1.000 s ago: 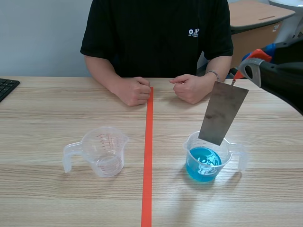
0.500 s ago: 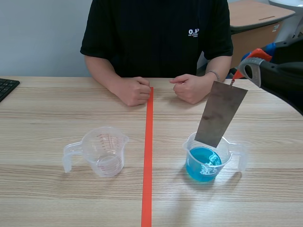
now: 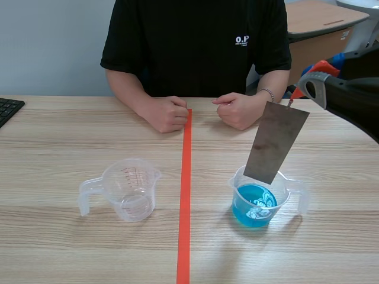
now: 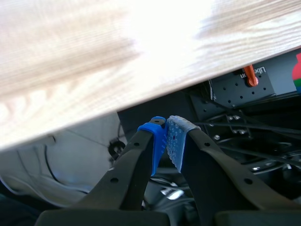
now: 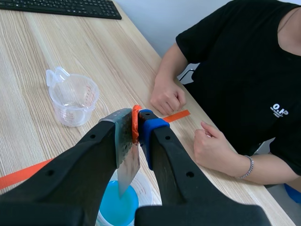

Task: Do the redox reaction experiment.
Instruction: 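Move the plate over the blue solution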

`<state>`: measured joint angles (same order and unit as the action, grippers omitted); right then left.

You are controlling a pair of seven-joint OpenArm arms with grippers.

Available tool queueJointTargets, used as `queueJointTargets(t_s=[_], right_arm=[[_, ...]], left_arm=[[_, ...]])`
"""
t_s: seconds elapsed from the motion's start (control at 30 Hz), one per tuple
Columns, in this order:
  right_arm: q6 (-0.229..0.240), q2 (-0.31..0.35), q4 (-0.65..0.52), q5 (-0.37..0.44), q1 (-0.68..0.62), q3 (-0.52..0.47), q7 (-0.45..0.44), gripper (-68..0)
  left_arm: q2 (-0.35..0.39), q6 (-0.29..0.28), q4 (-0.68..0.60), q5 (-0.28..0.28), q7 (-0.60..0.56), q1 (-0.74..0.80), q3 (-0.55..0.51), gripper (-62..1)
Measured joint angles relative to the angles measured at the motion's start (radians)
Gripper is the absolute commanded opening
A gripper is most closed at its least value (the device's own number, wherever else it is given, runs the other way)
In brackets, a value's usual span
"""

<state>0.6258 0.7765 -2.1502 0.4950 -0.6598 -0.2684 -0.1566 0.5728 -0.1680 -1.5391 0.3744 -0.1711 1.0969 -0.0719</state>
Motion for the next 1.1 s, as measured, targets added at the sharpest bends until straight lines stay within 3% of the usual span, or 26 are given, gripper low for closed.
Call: queueJointTargets(t_s=[0.33,0.47,0.57,0.7,0.8,0.9,1.1], right_arm=[[0.0,0.0,0.0,0.0,0.0,0.0,0.0,-66.0],[0.0,0.0,0.0,0.0,0.0,0.0,0.0,-66.0],[0.0,0.0,0.0,0.0,0.0,0.0,0.0,-66.0],[0.0,0.0,-0.001,0.0,0.0,0.0,0.0,-66.0],[0.0,0.0,-0.001,0.0,0.0,0.0,0.0,-66.0],[0.0,0.0,-0.001,0.0,0.0,0.0,0.0,-66.0],[0.0,0.0,-0.001,0.0,0.0,0.0,0.0,-66.0]], left_arm=[[0.21,-0.023,-0.04,0.0,-0.005,-0.155,0.0,-56.8],[0.301,-0.081,-0.047,0.004,-0.007,-0.263,0.0,-56.8],[0.365,-0.13,-0.061,0.066,-0.039,-0.341,0.0,-56.8],[0.44,-0.242,-0.108,0.148,-0.051,-0.425,0.0,-56.8],[0.464,-0.278,-0.146,0.153,-0.079,-0.475,0.009,-56.8],[0.466,-0.271,-0.174,0.15,-0.089,-0.567,0.097,-56.8],[0.434,-0.271,-0.177,0.099,-0.04,-0.813,0.407,-56.8]])
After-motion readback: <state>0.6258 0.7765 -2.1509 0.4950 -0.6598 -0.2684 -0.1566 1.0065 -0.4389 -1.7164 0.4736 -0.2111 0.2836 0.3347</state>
